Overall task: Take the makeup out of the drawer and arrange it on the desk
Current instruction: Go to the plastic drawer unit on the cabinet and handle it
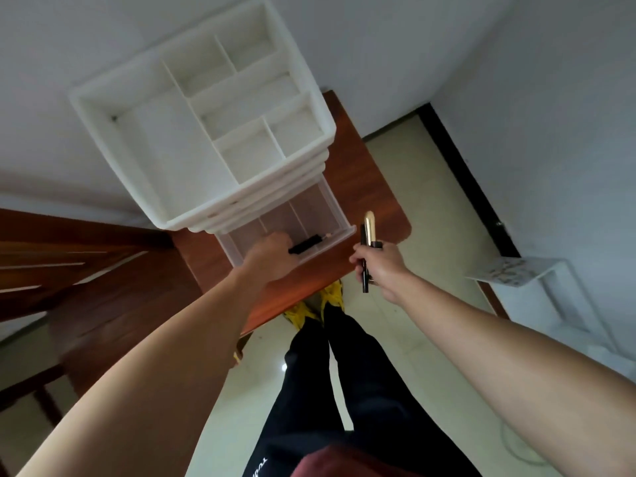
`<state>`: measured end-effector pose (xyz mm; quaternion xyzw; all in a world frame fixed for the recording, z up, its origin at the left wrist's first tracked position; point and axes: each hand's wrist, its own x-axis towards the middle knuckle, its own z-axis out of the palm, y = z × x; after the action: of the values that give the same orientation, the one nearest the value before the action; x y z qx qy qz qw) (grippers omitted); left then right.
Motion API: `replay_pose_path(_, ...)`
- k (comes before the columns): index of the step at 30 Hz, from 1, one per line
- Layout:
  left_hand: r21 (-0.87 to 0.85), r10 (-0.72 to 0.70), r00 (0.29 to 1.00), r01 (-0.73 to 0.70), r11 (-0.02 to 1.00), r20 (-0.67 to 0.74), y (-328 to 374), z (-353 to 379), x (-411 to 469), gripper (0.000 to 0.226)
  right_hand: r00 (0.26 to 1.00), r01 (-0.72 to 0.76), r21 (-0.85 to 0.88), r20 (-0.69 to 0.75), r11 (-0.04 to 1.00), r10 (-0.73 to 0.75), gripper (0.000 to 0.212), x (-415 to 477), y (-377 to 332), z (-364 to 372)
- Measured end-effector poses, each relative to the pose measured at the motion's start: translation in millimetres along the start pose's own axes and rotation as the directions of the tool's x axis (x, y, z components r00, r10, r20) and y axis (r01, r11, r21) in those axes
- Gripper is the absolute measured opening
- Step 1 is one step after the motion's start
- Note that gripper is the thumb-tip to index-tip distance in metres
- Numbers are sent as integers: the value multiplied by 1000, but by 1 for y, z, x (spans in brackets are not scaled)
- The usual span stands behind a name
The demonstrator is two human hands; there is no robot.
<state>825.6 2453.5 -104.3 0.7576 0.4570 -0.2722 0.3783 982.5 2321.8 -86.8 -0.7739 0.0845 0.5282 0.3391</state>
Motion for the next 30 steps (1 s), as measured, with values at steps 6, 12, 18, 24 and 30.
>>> replay_pose_path(6,48,20,1000,-20,999,9,-2,-2,8,25,995,-89,143,47,986,83,2,3,-2,10)
replay_pose_path(12,93,26,995,-35,995,93,-2,-1,14,27,986,-161,255,86,954,143,12,8,-11,22)
replay_pose_path(18,27,23,989,-27,999,143,-6,3,8,37,971,-235,388,139,891,196,16,8,-9,27)
replay_pose_path(24,-97,8,993,-20,995,-117,-20,-15,-28,43,953,-290,447,220,846,211,14,-3,-20,39)
replay_pose_path(30,-77,-50,968,32,997,-245,-49,-29,-80,39,951,-273,430,255,861,174,14,-15,-46,61)
